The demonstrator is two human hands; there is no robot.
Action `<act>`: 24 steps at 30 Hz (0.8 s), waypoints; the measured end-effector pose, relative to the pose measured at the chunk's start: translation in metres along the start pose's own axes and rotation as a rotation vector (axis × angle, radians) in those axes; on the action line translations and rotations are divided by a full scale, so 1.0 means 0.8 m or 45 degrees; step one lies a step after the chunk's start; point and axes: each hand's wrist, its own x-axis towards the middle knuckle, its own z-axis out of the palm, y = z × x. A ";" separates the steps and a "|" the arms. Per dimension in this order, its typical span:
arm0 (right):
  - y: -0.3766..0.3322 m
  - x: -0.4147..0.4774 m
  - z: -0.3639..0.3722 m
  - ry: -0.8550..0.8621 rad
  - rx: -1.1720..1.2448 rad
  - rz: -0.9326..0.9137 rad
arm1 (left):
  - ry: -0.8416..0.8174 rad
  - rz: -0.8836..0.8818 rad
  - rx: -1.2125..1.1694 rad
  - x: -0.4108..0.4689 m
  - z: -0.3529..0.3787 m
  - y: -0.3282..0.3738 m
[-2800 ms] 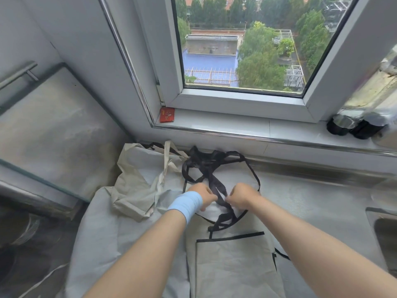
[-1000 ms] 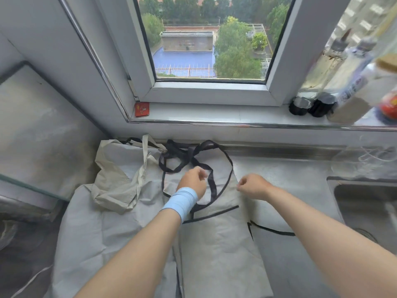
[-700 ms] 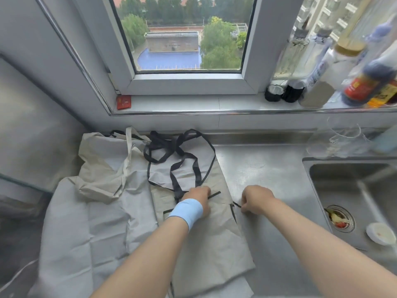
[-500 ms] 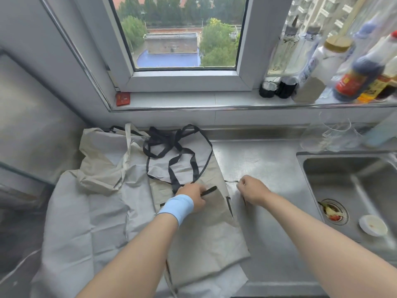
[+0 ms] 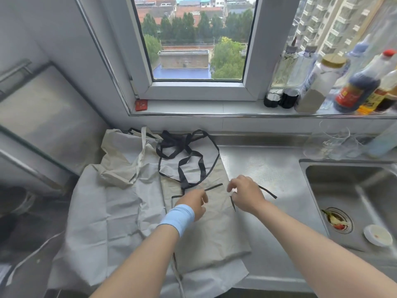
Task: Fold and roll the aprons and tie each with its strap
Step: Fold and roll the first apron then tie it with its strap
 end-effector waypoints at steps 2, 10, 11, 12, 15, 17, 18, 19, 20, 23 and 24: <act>-0.009 -0.020 0.013 -0.141 0.029 -0.136 | -0.140 0.010 0.090 -0.010 0.016 -0.007; 0.001 -0.086 0.075 -0.460 -0.505 -0.595 | -0.150 0.152 0.186 -0.060 0.080 -0.034; 0.002 -0.091 0.074 -0.424 -0.532 -0.629 | -0.116 0.164 0.230 -0.067 0.082 -0.034; 0.003 -0.095 0.073 -0.395 -0.551 -0.662 | -0.073 0.175 0.267 -0.074 0.084 -0.034; 0.004 -0.108 0.073 -0.368 -0.628 -0.687 | 0.035 0.196 0.346 -0.098 0.090 -0.034; 0.001 -0.117 0.071 -0.397 -0.614 -0.651 | 0.014 0.175 0.417 -0.110 0.093 -0.036; -0.001 -0.120 0.068 -0.394 -0.599 -0.637 | -0.009 0.160 0.446 -0.114 0.095 -0.037; -0.005 -0.122 0.066 -0.372 -0.591 -0.626 | -0.019 0.146 0.457 -0.117 0.096 -0.038; -0.008 -0.123 0.063 -0.341 -0.596 -0.606 | -0.026 0.133 0.451 -0.119 0.097 -0.038; -0.016 -0.127 0.056 -0.244 -0.583 -0.484 | -0.031 0.095 0.399 -0.127 0.092 -0.035; -0.018 -0.130 0.054 -0.213 -0.523 -0.451 | -0.036 0.085 0.397 -0.128 0.089 -0.033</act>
